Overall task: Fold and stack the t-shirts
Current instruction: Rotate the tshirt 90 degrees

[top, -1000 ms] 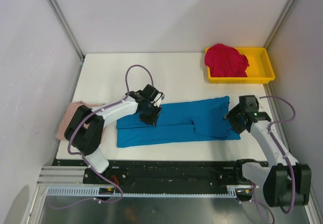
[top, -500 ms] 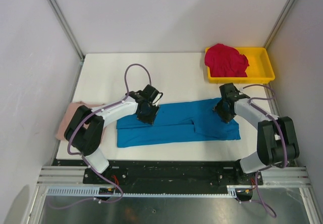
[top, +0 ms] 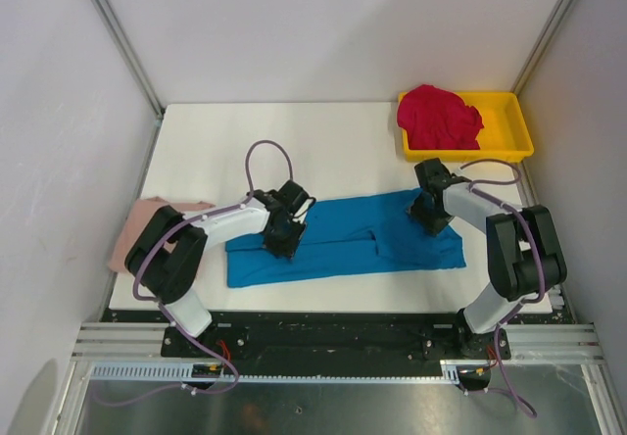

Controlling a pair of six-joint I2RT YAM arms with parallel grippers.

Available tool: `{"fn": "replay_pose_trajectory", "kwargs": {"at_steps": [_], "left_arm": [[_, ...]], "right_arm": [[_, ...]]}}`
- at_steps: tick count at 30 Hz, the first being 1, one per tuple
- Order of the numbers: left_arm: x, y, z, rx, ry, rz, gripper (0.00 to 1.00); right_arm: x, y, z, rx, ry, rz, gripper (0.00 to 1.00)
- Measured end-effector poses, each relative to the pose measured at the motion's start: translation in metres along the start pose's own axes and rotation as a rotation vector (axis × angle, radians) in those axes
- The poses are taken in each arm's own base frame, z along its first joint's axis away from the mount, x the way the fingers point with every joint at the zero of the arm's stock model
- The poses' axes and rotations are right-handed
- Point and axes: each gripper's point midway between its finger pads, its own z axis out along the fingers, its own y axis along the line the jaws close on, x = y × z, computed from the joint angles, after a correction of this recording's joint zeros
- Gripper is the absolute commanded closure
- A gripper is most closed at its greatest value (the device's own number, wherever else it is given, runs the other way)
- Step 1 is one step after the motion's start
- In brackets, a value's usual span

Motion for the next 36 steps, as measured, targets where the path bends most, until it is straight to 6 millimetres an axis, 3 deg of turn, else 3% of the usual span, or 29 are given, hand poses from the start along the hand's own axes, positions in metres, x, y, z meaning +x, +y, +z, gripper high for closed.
{"fn": "replay_pose_trajectory", "kwargs": {"at_steps": [9, 16, 22, 31, 36], "left_arm": [[0.014, -0.008, 0.001, 0.005, 0.017, -0.014, 0.55], [0.029, -0.030, -0.002, 0.057, 0.037, 0.009, 0.55], [0.040, -0.050, -0.008, 0.123, 0.060, 0.011, 0.55], [0.037, -0.060, -0.016, 0.166, 0.046, -0.005, 0.55], [0.017, -0.068, -0.027, 0.182, -0.001, -0.005, 0.54]], "right_arm": [[0.000, 0.019, 0.004, -0.002, -0.014, -0.063, 0.42], [0.002, 0.058, 0.011, -0.029, -0.021, -0.154, 0.43], [0.014, 0.120, 0.015, -0.105, -0.022, -0.269, 0.44], [0.040, 0.248, 0.023, -0.254, -0.009, -0.545, 0.43], [0.031, 0.280, 0.031, -0.307, -0.012, -0.658, 0.42]]}}
